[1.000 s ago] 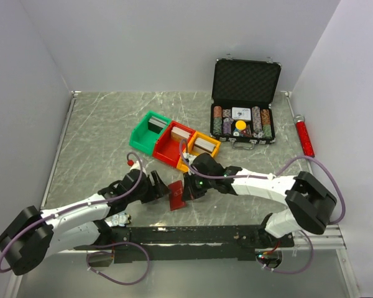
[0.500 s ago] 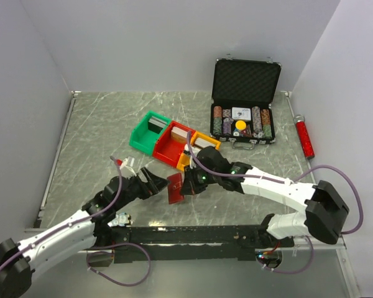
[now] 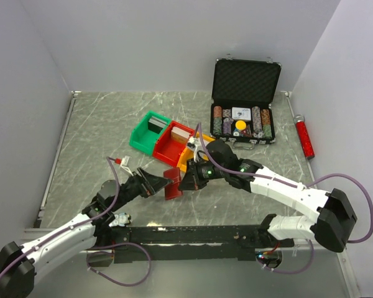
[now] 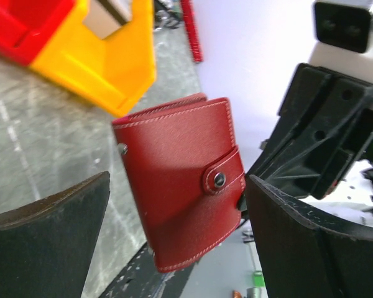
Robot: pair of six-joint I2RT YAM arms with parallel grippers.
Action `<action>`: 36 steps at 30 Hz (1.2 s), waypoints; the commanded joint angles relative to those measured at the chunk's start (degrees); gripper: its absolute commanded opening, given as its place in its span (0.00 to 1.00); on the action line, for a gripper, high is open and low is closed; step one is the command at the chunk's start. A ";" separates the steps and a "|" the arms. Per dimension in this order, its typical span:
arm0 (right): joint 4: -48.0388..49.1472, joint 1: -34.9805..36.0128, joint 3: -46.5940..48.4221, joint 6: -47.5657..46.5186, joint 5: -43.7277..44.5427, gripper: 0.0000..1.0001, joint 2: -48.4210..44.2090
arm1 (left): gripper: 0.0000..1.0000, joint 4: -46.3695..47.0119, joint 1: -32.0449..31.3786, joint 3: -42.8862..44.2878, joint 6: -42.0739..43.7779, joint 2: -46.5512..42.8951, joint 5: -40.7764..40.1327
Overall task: Take the credit cards out of the card holder
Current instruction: Pick up the card holder from the center of the board, then open the card holder.
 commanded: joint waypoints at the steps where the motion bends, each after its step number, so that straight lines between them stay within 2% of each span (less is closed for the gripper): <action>1: 4.97 -0.80 0.09 1.21 -4.54 0.00 -2.90 | 0.94 13.21 1.86 -1.22 -2.14 1.95 6.92; 9: 9.46 -2.12 -2.20 2.79 -9.03 0.00 -3.95 | 0.86 20.25 3.35 -2.18 -3.10 4.24 11.06; 17: 9.11 -2.56 -2.63 2.18 -9.12 0.00 -3.52 | 0.59 19.38 3.97 -2.53 -3.28 1.52 11.16; 29: 8.24 -2.74 -2.64 1.83 -7.98 0.00 -3.60 | 0.33 15.34 4.06 -1.75 -2.31 -1.30 11.07; 30: 7.53 -2.74 -2.37 1.56 -7.36 0.09 -3.78 | 0.30 14.73 4.06 -1.48 -2.14 -1.21 10.98; 32: 6.04 -2.74 -1.67 0.86 -5.26 0.35 -4.30 | 0.24 13.14 4.06 -0.78 -1.88 -1.30 10.46; 33: 4.99 -2.65 -1.23 0.25 -3.77 0.45 -4.83 | 0.22 11.75 4.06 -0.26 -1.70 -1.21 10.19; 34: 3.76 -2.56 -0.62 -0.19 -2.28 0.53 -5.10 | 0.19 10.34 4.06 0.45 -1.35 -1.12 10.01; 36: 0.69 -2.21 0.78 -1.42 1.59 0.61 -6.06 | 0.13 6.57 4.06 2.20 -0.39 -0.77 9.49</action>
